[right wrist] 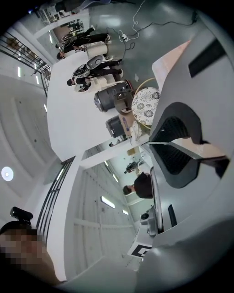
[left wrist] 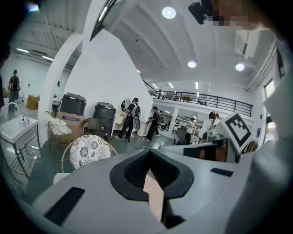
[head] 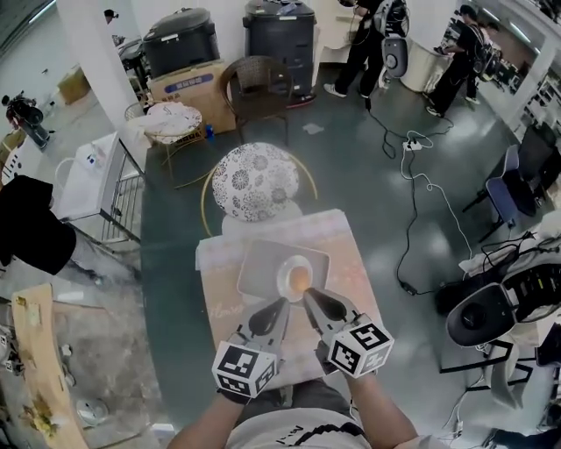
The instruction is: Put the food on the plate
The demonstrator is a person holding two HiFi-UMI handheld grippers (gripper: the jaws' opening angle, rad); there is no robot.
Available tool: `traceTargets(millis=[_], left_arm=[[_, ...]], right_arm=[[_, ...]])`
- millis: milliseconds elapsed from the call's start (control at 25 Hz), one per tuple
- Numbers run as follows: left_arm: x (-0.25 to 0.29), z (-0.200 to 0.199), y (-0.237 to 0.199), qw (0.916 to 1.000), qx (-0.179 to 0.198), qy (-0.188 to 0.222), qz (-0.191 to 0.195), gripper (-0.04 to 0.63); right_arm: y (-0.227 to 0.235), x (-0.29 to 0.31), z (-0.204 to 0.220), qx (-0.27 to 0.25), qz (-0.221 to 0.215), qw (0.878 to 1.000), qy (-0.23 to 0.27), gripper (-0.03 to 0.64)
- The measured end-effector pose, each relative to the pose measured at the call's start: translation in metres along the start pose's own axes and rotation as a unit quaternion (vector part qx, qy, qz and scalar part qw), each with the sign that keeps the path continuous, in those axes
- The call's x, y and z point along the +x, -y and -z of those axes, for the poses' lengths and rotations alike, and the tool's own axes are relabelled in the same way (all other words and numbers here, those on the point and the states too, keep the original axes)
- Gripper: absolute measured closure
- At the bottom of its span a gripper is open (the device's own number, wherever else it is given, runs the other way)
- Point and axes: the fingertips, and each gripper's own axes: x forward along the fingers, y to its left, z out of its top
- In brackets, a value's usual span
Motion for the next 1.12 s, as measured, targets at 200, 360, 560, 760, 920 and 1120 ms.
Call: traceTargets(millis=[200, 360, 560, 760, 920, 1120], left_arm=[[-0.017, -0.026, 0.013, 0.9997, 0.011, 0.018, 0.008, 0.589], [-0.031, -0.041, 0.019, 0.9992, 0.022, 0.033, 0.011, 0.589], [-0.044, -0.054, 0.025, 0.9985, 0.029, 0.045, 0.012, 0.589], [-0.055, -0.063, 0.033, 0.9977, 0.035, 0.056, 0.012, 0.589], [-0.059, -0.064, 0.034, 0.9974, 0.037, 0.061, 0.012, 0.589], [-0.061, -0.06, 0.031, 0.9973, 0.038, 0.062, 0.011, 0.589]], right_arm=[[-0.031, -0.016, -0.028, -0.021, -0.009, 0.999, 0.037, 0.594], [-0.048, -0.025, -0.04, -0.029, -0.01, 0.998, 0.06, 0.595], [-0.061, -0.034, -0.051, -0.04, -0.008, 0.996, 0.08, 0.6], [-0.072, -0.043, -0.059, -0.05, -0.009, 0.994, 0.092, 0.601], [-0.077, -0.045, -0.058, -0.055, -0.008, 0.994, 0.095, 0.601], [-0.078, -0.045, -0.054, -0.056, -0.004, 0.994, 0.097, 0.601]])
